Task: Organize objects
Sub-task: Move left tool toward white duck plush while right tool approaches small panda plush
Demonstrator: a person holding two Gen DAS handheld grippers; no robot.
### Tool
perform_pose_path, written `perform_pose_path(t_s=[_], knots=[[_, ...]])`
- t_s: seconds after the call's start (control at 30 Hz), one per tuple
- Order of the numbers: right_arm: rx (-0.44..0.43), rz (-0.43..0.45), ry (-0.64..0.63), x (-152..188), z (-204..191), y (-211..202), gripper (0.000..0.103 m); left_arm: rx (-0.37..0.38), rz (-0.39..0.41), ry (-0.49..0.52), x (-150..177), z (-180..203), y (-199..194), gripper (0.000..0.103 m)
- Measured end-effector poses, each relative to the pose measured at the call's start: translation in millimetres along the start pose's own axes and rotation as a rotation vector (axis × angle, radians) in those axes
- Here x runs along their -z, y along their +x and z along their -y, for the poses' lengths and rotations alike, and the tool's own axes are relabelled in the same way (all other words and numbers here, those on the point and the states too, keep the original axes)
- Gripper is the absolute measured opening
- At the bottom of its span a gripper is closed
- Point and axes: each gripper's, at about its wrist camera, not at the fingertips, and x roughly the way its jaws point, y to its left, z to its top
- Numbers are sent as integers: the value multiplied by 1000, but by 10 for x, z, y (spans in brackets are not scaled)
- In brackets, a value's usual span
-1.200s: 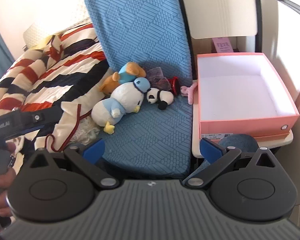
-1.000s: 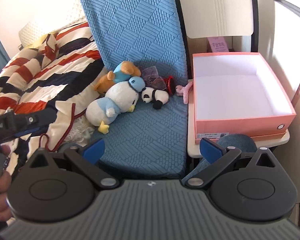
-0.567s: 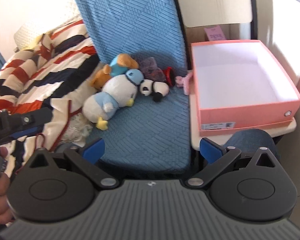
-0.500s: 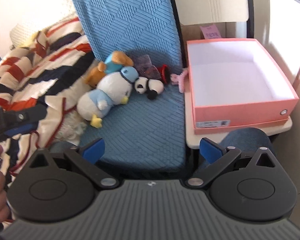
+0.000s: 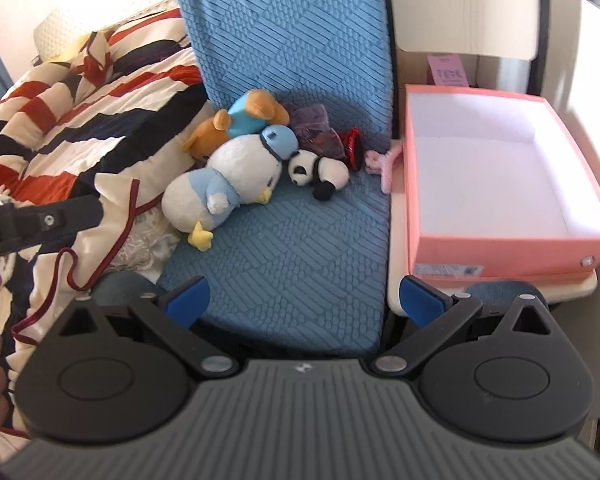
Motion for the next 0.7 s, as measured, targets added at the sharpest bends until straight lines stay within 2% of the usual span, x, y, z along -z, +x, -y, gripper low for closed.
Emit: perform_pose_path(t_s=[0.3,0.7], knots=[[-13,-7,-53,-312,-17,321,103,-57,-67,45,-219,-132,470,100],[28,-38,-126,-682,68,1090,103,-107,-154,112,-496,-288,1340,100]])
